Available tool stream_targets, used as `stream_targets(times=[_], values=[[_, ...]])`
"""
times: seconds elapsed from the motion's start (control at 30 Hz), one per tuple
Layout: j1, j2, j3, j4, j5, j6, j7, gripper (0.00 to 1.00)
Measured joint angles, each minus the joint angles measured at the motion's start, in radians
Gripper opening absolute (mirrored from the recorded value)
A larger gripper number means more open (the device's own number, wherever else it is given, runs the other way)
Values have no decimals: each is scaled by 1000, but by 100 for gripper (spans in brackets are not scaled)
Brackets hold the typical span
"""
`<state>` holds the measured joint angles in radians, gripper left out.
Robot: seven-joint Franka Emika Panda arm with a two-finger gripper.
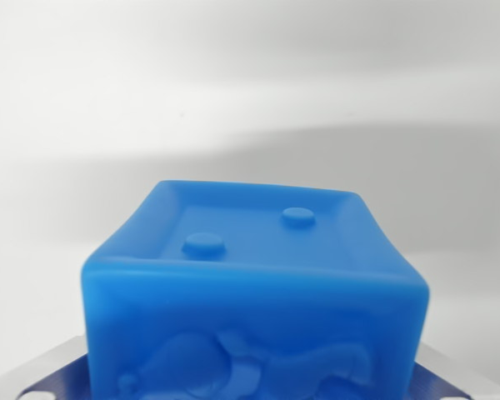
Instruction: Stack cube
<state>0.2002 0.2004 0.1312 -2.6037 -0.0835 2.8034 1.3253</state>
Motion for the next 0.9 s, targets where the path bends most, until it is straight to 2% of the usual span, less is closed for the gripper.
stream_targets(times=[0.9], values=[[-95,-66,-6,-59,32,-5,-110,0]])
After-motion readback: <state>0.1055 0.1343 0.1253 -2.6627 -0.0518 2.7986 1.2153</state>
